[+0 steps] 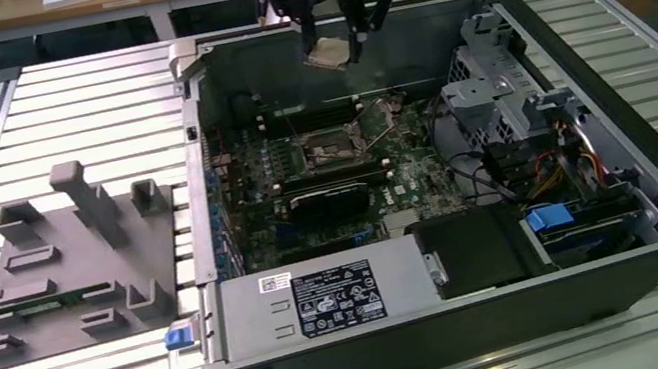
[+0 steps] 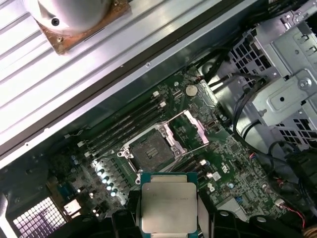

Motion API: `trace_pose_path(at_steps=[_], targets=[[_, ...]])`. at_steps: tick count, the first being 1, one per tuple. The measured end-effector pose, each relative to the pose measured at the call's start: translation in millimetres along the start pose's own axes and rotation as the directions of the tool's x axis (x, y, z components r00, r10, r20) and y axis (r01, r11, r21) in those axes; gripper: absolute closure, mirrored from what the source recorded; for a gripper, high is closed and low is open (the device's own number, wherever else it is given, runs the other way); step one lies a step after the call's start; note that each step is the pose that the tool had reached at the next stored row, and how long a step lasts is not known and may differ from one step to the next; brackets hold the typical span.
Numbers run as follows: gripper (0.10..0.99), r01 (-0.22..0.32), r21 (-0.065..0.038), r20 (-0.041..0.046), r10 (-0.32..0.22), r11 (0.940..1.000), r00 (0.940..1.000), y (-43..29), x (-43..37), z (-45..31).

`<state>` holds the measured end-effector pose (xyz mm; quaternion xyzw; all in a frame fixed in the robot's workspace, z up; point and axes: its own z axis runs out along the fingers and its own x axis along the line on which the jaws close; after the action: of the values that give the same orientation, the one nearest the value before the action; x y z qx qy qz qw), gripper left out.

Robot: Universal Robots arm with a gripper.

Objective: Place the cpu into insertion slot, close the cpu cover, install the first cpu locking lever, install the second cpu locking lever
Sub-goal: 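Place the cpu into insertion slot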

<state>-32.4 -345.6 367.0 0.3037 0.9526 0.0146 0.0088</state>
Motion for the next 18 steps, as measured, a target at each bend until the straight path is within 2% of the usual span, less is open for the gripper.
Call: trace_pose_path(at_steps=[9,18], targets=[[0.545,-0.095,0.006,0.0071,0.095,0.9955,0.9955,0.0,0.0,1.4],[0.545,-0.194,0.007,0.0114,0.194,0.9809,0.9809,0.2,0.2,2.5]])
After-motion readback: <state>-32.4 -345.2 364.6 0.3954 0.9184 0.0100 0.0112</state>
